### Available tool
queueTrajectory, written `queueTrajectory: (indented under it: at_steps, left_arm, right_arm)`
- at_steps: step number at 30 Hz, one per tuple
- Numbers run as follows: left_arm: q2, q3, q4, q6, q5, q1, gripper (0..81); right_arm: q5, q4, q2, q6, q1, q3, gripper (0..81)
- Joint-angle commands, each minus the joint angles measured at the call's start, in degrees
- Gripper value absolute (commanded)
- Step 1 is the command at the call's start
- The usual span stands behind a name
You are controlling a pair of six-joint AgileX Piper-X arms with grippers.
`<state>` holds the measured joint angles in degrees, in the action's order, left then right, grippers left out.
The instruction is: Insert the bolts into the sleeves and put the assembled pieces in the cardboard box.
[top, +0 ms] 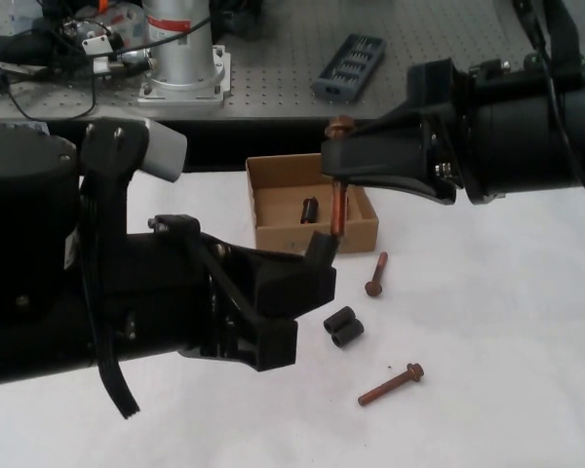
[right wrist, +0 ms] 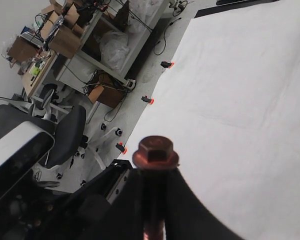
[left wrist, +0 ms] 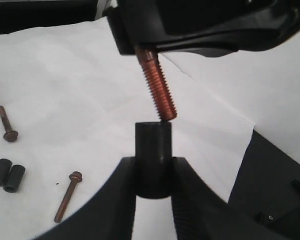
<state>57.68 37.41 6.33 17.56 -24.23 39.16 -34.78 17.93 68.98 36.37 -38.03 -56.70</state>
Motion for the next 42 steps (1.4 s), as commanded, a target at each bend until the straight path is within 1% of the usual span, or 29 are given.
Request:
queueTrajectory:
  at_steps: [1, 10, 17, 24, 28, 33, 39, 42]
  left_arm:
    - [-0.6, 0.3, 3.3, 0.9, 0.5, -0.1, 0.6]
    - [-0.6, 0.3, 3.3, 1.7, 0.4, -0.1, 0.6]
    - [-0.6, 0.3, 6.4, 2.1, 0.4, -0.1, 0.6]
    - [-0.6, 0.3, 6.7, 4.3, 0.7, -0.1, 0.6]
    - [-0.6, 0.3, 6.7, 4.3, 2.0, -0.1, 0.6]
    - [-0.6, 0.3, 6.7, 4.3, 4.9, -0.1, 0.6]
    - [-0.6, 0.3, 6.7, 4.3, 8.9, -0.1, 0.6]
    - [-0.6, 0.3, 6.7, 4.3, 9.4, -0.1, 0.6]
  right_arm:
    - [-1.0, -0.7, 0.0, -0.2, 0.0, -0.1, 2.9]
    - [-1.0, -0.7, 0.0, -0.5, 0.0, -0.1, 2.9]
    - [-1.0, -0.7, 0.0, -1.3, -0.1, -0.1, 2.9]
    - [-1.0, -0.7, 0.0, -1.3, -0.1, -0.1, 2.9]
    - [0.1, -0.7, -0.4, -2.6, -0.1, -0.1, 2.9]
    - [4.4, -0.3, -2.3, -5.0, -0.1, -0.1, 2.9]
    - [4.6, -0.3, -3.0, -5.6, -0.1, -0.1, 2.9]
    - [4.4, 0.1, -3.2, -5.6, -0.1, -0.1, 2.9]
